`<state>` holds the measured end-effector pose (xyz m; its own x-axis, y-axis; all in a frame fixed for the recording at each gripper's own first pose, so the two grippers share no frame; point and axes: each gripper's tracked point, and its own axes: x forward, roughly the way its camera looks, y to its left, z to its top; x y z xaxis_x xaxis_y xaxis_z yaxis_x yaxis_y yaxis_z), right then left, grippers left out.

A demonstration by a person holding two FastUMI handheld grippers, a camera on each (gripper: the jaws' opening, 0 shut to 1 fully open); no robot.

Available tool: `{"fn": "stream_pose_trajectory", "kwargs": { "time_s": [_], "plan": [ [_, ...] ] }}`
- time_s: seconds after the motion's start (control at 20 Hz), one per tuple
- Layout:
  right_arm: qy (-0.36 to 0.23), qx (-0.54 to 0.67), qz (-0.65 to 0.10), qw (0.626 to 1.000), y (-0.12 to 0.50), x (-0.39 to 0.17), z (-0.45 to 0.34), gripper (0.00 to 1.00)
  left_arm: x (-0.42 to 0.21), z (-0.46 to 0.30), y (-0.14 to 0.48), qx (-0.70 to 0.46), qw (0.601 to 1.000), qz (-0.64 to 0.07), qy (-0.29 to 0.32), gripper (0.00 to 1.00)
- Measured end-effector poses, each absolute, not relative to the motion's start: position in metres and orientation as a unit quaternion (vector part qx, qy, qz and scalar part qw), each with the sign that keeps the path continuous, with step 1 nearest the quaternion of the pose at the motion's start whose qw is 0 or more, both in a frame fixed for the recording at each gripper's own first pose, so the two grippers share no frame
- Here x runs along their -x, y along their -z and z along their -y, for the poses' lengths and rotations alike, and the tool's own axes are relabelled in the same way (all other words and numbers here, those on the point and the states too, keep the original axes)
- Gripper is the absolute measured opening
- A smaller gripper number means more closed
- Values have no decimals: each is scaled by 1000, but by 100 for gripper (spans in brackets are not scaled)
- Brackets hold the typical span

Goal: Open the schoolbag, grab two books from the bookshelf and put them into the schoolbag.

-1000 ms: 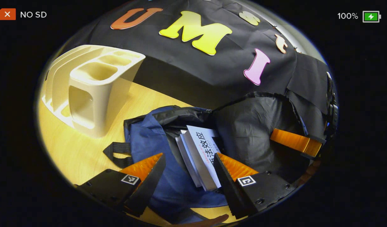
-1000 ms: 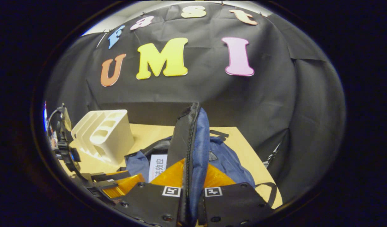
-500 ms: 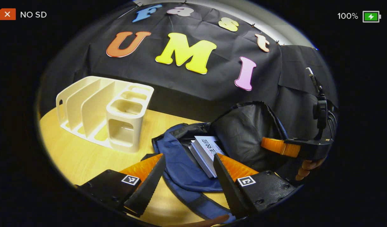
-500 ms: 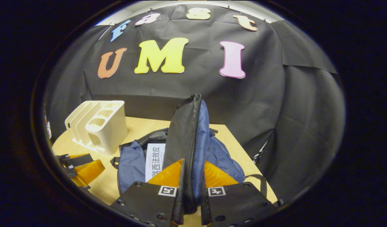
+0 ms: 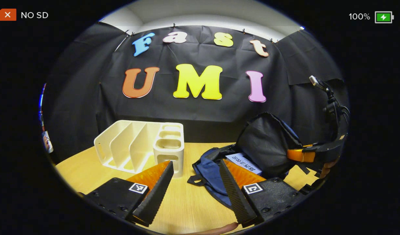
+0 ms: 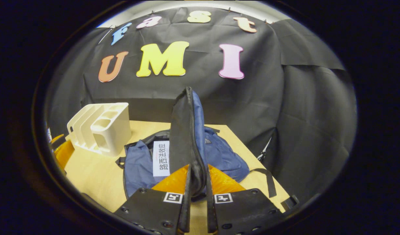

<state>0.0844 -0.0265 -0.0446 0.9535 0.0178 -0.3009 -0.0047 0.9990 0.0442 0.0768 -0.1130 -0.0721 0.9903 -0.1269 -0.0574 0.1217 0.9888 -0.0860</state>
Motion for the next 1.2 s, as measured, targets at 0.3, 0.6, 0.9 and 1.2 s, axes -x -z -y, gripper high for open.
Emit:
{"fn": "stream_pose_trajectory", "kwargs": {
  "time_s": [0.3,0.6,0.9,1.2],
  "plan": [
    [5,-28,-154,988,52,-43,33,19,-30,63,48,30,999,-15,-8,91],
    [6,-49,-81,995,8,1,36,24,4,22,17,19,999,18,-26,92],
    [-19,-40,-26,999,-12,33,9,45,-1,20,41,56,998,-24,-21,94],
    [-18,-1,-8,1000,-13,49,-1,82,-3,15,46,50,998,-28,-32,95]
  ]
}}
